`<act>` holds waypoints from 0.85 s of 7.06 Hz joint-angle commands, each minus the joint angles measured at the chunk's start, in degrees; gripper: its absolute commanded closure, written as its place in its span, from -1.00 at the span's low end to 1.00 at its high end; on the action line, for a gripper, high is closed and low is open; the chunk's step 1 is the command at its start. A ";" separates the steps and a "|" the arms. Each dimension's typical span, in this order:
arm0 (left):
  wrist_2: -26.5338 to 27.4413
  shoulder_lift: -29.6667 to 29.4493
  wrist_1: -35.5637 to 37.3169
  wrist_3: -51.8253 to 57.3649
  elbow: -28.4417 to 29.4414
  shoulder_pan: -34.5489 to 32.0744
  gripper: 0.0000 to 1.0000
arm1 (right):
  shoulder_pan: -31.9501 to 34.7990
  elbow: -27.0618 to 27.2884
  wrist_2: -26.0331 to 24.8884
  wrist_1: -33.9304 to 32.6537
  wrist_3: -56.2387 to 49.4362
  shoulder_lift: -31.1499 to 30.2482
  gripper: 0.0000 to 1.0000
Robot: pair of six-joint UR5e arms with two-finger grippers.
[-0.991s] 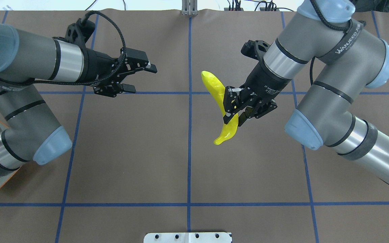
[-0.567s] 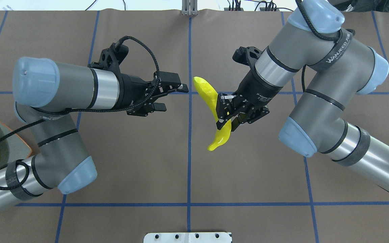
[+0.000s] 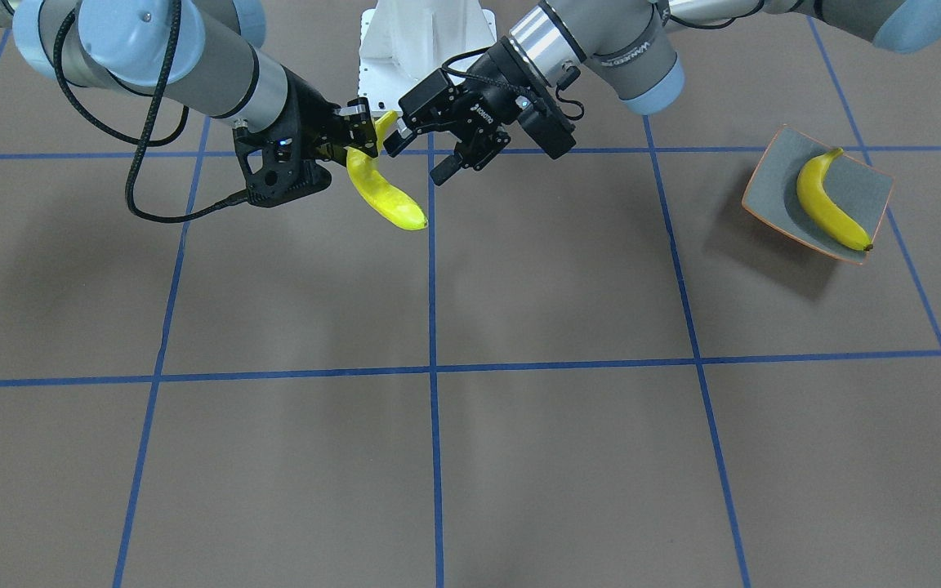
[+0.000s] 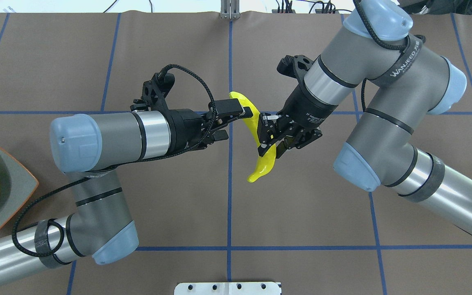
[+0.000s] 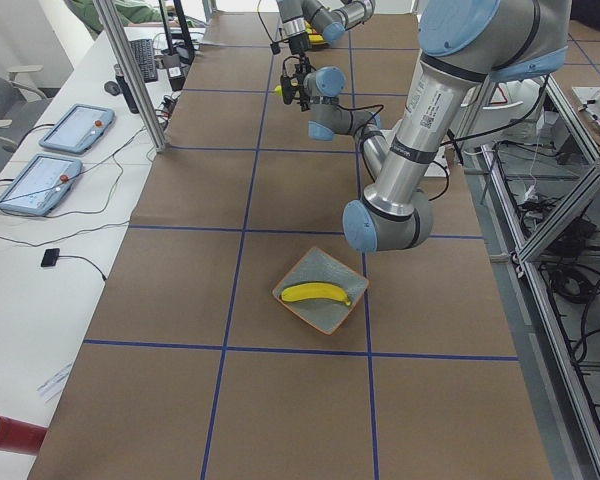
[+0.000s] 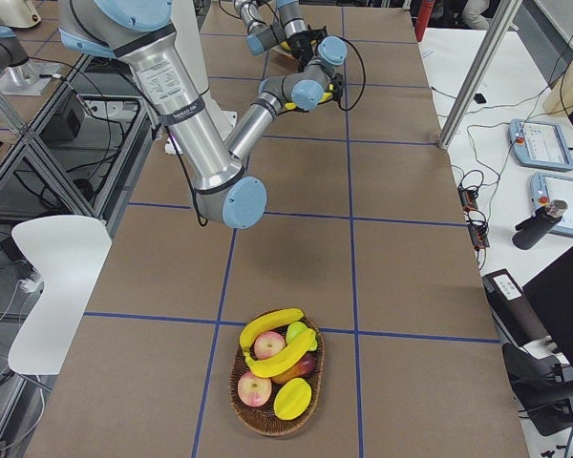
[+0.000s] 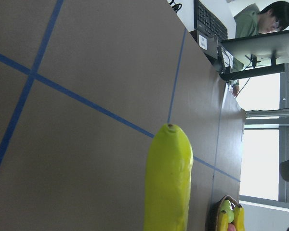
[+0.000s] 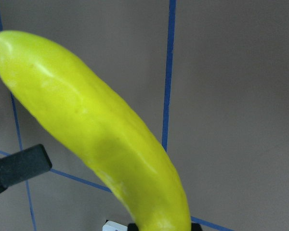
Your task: Transfer all bananas from basket to plate
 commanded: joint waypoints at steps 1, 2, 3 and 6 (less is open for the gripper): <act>2.41 -0.18 -7.65 0.06 4.66 0.50 -1.00 | -0.02 0.22 0.02 0.00 0.20 0.01 1.00; 3.90 -0.54 -9.51 -0.03 5.63 0.50 -1.00 | 0.07 0.22 0.02 0.00 0.20 -0.07 1.00; 4.01 -1.50 -9.70 -0.03 6.25 0.50 -1.00 | 0.07 0.22 0.02 0.00 0.20 -0.07 1.00; 6.38 -4.05 -12.51 -0.03 10.38 1.37 -1.00 | 0.07 0.22 0.20 0.00 0.20 -0.07 1.00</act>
